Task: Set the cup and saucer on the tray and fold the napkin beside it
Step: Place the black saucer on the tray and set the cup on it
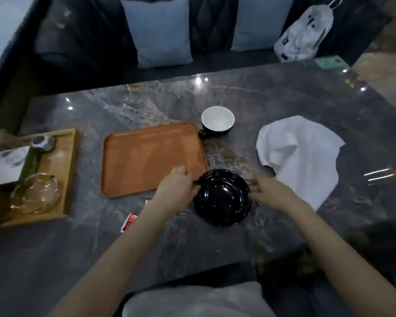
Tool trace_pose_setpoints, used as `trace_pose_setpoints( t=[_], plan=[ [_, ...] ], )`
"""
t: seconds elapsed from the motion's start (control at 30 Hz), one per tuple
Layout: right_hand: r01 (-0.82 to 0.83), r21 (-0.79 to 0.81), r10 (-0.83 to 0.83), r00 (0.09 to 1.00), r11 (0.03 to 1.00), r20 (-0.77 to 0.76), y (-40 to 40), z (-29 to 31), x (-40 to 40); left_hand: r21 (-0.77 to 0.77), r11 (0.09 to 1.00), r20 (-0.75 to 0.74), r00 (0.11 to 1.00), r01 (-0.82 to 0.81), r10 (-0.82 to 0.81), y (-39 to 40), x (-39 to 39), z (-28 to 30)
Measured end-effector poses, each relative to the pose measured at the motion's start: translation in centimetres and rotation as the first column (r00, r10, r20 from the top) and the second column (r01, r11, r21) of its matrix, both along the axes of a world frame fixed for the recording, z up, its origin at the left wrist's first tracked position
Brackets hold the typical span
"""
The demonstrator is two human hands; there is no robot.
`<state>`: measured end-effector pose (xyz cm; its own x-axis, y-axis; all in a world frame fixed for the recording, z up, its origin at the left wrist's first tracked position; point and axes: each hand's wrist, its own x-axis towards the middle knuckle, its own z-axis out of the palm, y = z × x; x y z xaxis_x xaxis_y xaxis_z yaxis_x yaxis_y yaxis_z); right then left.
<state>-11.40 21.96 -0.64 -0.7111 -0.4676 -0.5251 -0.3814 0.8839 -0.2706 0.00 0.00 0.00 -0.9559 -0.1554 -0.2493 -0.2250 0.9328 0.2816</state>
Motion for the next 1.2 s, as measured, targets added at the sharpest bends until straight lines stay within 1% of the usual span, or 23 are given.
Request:
trace_pose_setpoints(
  t=[0.03, 0.07, 0.17, 0.27, 0.33, 0.37, 0.4, 0.47, 0.5, 0.53, 0.6, 0.67, 0.77, 0.83, 0.9, 0.93, 1.03, 1.13, 1.17, 1.2],
  plan=[
    [0.039, 0.016, -0.038, 0.999, 0.999, -0.023, 0.2, -0.6, 0.7, -0.066, 0.998, 0.006, 1.000, 0.020, -0.019, 0.5, 0.4, -0.6],
    [0.091, 0.004, -0.090, 0.995, 0.996, -0.046, 0.4, -1.1, 1.3, -0.089, 0.996, -0.020, 1.000, 0.016, -0.018, 0.8, 0.7, -1.4],
    [0.191, -0.117, -0.197, 0.980, 0.975, -0.037, 0.5, -3.0, 3.7, -0.074, 0.997, -0.091, 0.996, -0.012, 0.005, 1.9, 2.0, -4.0],
    [0.237, -0.236, -0.263, 0.961, 0.942, -0.085, 0.4, -4.2, 5.1, -0.078, 0.993, -0.118, 0.990, -0.091, 0.082, 2.9, 2.5, -5.4],
    [0.278, -0.324, -0.312, 0.948, 0.904, -0.057, 0.3, -4.7, 5.7, -0.066, 0.990, -0.118, 0.986, -0.128, 0.120, 3.5, 2.9, -5.9],
    [0.293, -0.354, -0.325, 0.945, 0.888, -0.032, 0.2, -4.9, 5.8, -0.026, 0.988, -0.119, 0.982, -0.153, 0.149, 3.7, 2.9, -6.1],
    [0.297, -0.374, -0.327, 0.945, 0.879, -0.018, 0.2, -5.0, 5.8, 0.061, 0.981, -0.129, 0.973, -0.185, 0.191, 3.8, 2.9, -6.1],
    [0.328, -0.403, -0.351, 0.936, 0.855, 0.018, 0.3, -5.2, 5.5, 0.309, 0.915, -0.094, 0.949, -0.260, 0.301, 4.1, 2.8, -5.8],
    [0.364, -0.413, -0.379, 0.924, 0.835, 0.048, 0.2, -5.1, 5.3, 0.393, 0.871, -0.070, 0.935, -0.293, 0.347, 4.3, 2.7, -5.6],
    [0.413, -0.420, -0.412, 0.906, 0.808, 0.098, 0.1, -5.0, 5.1, 0.427, 0.841, -0.044, 0.922, -0.332, 0.386, 4.4, 2.6, -5.5],
    [0.532, -0.415, -0.474, 0.847, 0.738, 0.242, -0.2, -4.7, 4.6, 0.445, 0.790, 0.032, 0.889, -0.423, 0.457, 4.1, 2.1, -5.4],
    [0.591, -0.385, -0.492, 0.805, 0.709, 0.331, -0.3, -4.4, 4.2, 0.457, 0.740, 0.120, 0.859, -0.493, 0.497, 3.5, 1.5, -4.9],
    [0.581, -0.333, -0.469, 0.806, 0.743, 0.360, -0.5, -3.5, 3.6, 0.529, 0.628, 0.284, 0.817, -0.570, 0.502, 2.2, 0.9, -4.4],
    [0.553, -0.306, -0.431, 0.816, 0.775, 0.385, -0.7, -2.6, 3.3, 0.577, 0.529, 0.420, 0.782, -0.622, 0.461, 1.3, 0.9, -4.2],
    [0.521, -0.270, -0.382, 0.817, 0.810, 0.433, -1.1, -1.5, 2.9, 0.606, 0.458, 0.499, 0.759, -0.650, 0.418, 0.4, 1.3, -3.5],
    [0.504, -0.263, -0.356, 0.818, 0.823, 0.452, -1.4, -1.0, 2.8, 0.620, 0.440, 0.518, 0.760, -0.649, 0.391, -0.1, 1.4, -3.0],
    [0.459, -0.296, -0.290, 0.833, 0.838, 0.470, -2.7, 0.6, 2.4, 0.635, 0.462, 0.519, 0.785, -0.619, 0.338, -1.9, 2.0, -1.2],
    [0.413, -0.335, -0.245, 0.862, 0.847, 0.444, -4.7, 1.8, 2.2, 0.621, 0.493, 0.490, 0.792, -0.610, 0.363, -4.1, 2.2, 0.8],
    [0.395, -0.349, -0.231, 0.874, 0.850, 0.427, -5.5, 2.1, 2.0, 0.629, 0.472, 0.489, 0.786, -0.618, 0.377, -4.8, 2.3, 1.4],
    [0.380, -0.361, -0.218, 0.884, 0.852, 0.414, -6.4, 2.4, 1.9, 0.649, 0.426, 0.495, 0.775, -0.630, 0.392, -5.5, 2.4, 2.1]
  ],
)
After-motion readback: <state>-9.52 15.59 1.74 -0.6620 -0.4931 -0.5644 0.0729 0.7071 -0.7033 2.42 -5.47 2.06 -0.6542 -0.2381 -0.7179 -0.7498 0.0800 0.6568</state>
